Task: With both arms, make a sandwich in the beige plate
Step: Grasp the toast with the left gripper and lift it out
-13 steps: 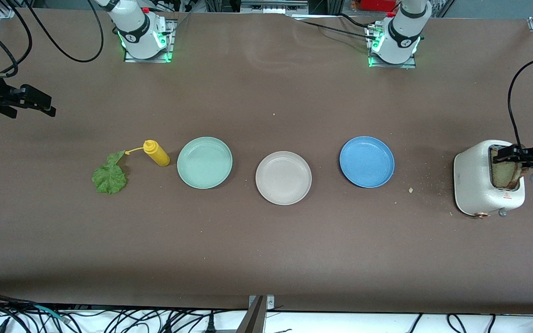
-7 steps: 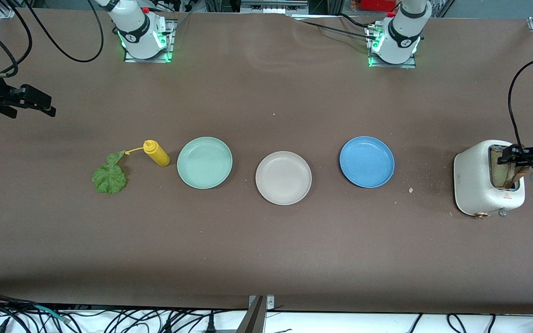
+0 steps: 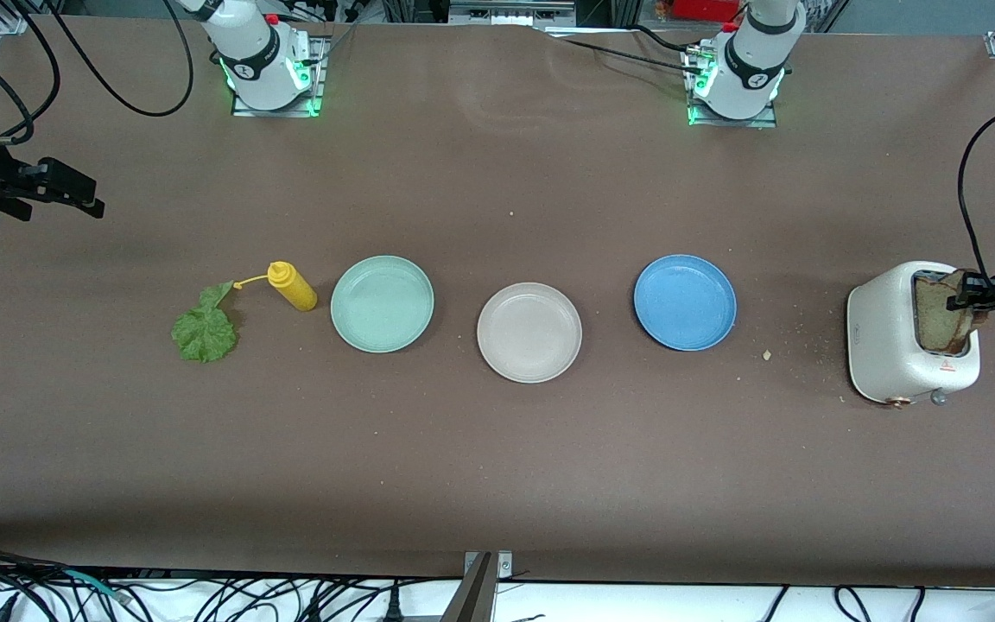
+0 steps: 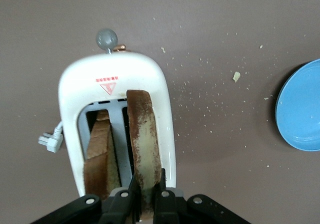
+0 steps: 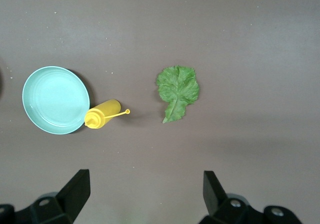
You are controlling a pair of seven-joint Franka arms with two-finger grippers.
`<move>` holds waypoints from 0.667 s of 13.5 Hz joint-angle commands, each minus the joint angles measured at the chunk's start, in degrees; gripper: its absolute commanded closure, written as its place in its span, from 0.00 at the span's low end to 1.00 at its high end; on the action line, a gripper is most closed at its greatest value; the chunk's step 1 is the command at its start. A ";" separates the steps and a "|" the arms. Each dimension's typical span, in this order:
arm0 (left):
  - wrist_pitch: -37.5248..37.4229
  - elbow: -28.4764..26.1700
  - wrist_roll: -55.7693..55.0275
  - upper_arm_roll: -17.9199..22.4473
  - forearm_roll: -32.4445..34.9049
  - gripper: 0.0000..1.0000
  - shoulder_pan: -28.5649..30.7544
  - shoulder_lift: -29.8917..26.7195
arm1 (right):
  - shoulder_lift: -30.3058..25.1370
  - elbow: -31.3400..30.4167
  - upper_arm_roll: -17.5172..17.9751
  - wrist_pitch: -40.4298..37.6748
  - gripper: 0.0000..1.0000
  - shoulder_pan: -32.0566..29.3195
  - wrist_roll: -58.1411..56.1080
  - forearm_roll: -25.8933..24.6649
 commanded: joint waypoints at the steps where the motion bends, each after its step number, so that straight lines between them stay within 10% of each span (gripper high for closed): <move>1: -6.74 7.37 1.71 -0.37 -0.82 1.00 0.36 -0.25 | 0.16 1.16 -0.44 -1.01 0.00 0.42 0.67 0.25; 9: -16.33 12.06 -0.47 -0.46 -14.95 1.00 -0.25 -0.07 | 0.16 1.16 -0.80 -1.01 0.00 0.42 0.67 0.25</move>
